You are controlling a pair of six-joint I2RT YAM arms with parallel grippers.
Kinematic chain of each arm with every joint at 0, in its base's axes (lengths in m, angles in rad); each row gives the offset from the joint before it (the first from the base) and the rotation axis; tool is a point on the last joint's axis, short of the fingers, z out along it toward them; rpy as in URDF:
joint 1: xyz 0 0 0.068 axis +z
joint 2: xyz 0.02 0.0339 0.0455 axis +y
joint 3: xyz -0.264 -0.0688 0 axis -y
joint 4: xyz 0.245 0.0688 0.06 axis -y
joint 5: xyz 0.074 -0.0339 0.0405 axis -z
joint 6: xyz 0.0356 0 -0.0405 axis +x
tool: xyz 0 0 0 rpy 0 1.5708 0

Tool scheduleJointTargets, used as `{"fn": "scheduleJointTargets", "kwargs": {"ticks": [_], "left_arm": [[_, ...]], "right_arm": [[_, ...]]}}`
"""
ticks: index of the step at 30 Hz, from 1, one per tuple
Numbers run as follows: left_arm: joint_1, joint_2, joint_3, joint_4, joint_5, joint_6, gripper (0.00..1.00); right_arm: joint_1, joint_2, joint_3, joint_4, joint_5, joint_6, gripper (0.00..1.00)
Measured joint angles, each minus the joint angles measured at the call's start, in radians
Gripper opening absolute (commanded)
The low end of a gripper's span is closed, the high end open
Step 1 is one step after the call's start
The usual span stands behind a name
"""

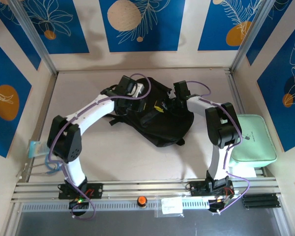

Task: Pack the student bag
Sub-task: Place the loose stationery in the student bag, then zip the student bag at the center of the table.

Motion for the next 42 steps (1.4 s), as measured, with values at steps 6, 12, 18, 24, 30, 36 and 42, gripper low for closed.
{"fn": "scheduleJointTargets", "kwargs": {"ticks": [6,12,18,24,30,36,42], "left_arm": [[0.091,-0.135,-0.171,0.078,-0.001,-0.113,0.56],[0.196,-0.23,-0.335,0.154,0.003,-0.237,0.68],[0.288,-0.268,-0.434,0.191,0.003,-0.338,0.75],[0.322,-0.291,-0.479,0.199,0.006,-0.377,0.9],[0.332,-0.305,-0.483,0.208,0.027,-0.382,0.94],[0.332,-0.307,-0.483,0.222,0.048,-0.381,0.95],[0.332,-0.307,-0.484,0.233,0.064,-0.381,0.96]], "right_arm": [[0.013,-0.193,-0.082,-0.084,0.072,-0.129,0.41],[0.13,-0.286,-0.02,-0.231,0.223,-0.36,0.47],[0.287,-0.142,0.184,-0.391,0.385,-0.526,0.47],[0.356,0.034,0.373,-0.496,0.473,-0.599,0.45],[0.359,0.134,0.483,-0.58,0.525,-0.636,0.38],[0.362,0.16,0.507,-0.616,0.54,-0.661,0.33],[0.369,0.205,0.541,-0.635,0.541,-0.695,0.34]]}}
